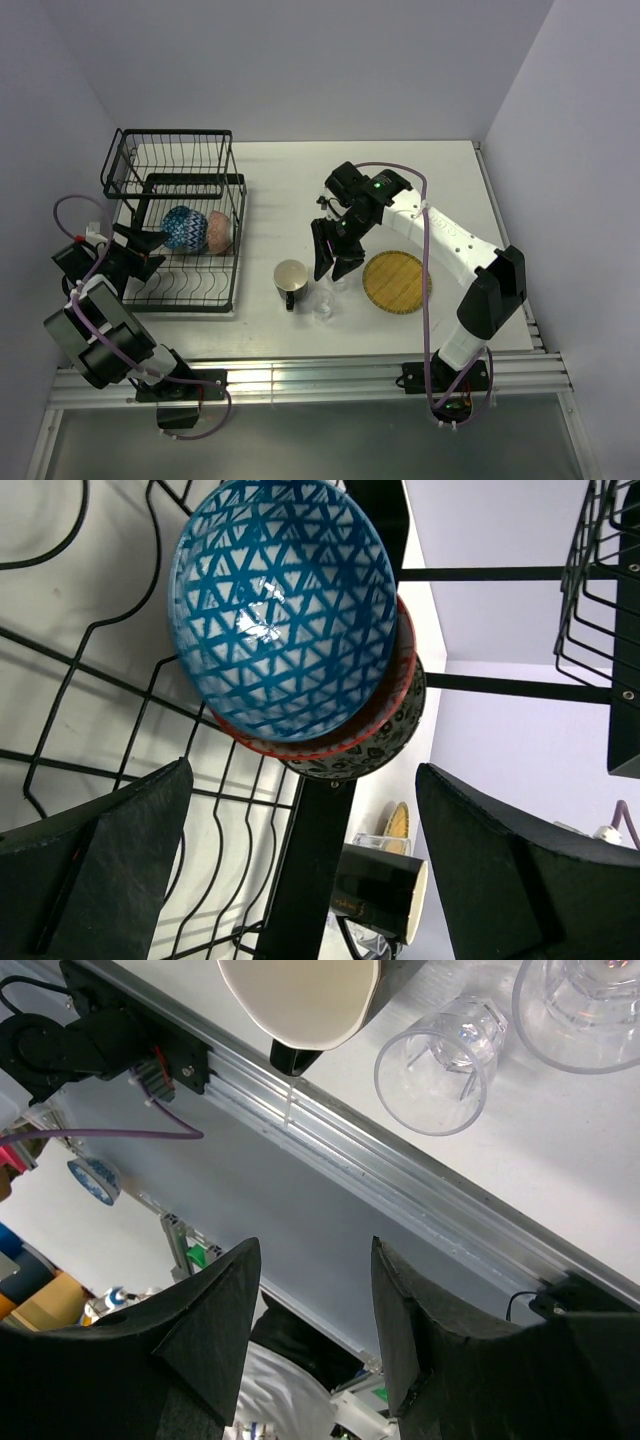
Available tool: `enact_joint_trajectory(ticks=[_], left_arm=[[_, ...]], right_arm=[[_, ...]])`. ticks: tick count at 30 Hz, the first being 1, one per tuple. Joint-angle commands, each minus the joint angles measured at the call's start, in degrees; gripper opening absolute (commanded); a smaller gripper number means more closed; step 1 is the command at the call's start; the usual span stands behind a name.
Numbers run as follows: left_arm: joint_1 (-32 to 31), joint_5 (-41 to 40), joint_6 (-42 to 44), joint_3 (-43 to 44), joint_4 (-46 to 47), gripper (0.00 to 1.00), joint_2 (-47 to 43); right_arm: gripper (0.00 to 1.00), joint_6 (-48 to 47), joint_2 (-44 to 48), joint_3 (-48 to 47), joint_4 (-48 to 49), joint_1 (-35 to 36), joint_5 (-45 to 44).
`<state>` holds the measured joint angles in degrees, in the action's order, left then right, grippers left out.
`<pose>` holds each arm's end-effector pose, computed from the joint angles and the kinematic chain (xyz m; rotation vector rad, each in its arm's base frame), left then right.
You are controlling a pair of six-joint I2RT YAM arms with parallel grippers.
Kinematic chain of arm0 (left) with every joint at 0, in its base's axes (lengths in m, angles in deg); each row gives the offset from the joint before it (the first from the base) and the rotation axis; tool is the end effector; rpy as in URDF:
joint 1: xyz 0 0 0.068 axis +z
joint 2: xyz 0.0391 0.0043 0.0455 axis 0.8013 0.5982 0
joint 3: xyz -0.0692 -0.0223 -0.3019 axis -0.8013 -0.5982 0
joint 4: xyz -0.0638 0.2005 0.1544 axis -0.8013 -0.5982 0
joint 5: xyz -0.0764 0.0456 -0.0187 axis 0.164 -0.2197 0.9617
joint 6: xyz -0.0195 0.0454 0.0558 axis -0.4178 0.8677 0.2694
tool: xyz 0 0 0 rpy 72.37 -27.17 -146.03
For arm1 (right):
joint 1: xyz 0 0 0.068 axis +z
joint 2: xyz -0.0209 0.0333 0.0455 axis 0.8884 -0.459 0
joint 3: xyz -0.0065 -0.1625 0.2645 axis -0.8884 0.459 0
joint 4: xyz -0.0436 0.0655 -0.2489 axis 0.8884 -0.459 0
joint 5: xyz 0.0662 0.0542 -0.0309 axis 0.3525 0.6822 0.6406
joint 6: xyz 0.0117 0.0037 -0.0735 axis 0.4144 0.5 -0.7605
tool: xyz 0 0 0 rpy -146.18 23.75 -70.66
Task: Load the mixed dishes into the dish rack
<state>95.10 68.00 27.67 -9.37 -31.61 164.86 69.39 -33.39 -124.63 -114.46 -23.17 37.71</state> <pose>0.2270 0.1325 0.2058 -0.9131 1.9002 -1.0812 0.2329 0.2321 0.3360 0.4328 -2.9321 -0.8947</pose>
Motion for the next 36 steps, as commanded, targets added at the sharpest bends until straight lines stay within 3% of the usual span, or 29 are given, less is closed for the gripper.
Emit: enact_joint_trajectory(ticks=[1,9,19,27,32,36], left_arm=[[0.5,-1.0,2.3,-0.4,0.3,0.99,-0.8],[0.4,-0.3,1.1,-0.9,4.3,0.99,-5.8],[-0.1,-10.3,-0.7,1.8,-6.1,0.99,-6.2],[-1.4,-17.3,-5.6,3.3,-6.7,0.84,-8.0],[-5.2,-20.6,-8.8,4.9,-6.1,0.74,-5.6],[-9.1,-23.6,-10.7,5.7,-5.5,0.72,-3.4]], right_arm=[[0.56,-0.8,1.8,0.3,2.0,0.0,-0.4],[0.55,-0.5,1.6,0.5,2.5,0.0,0.2],[0.55,-0.4,1.4,-0.4,2.6,0.0,0.5],[0.55,-0.4,2.1,-0.6,2.7,-0.3,0.2],[0.55,-0.3,2.7,-0.2,3.2,-1.0,0.4],[0.55,-0.2,2.9,-0.3,3.3,-1.6,0.6]])
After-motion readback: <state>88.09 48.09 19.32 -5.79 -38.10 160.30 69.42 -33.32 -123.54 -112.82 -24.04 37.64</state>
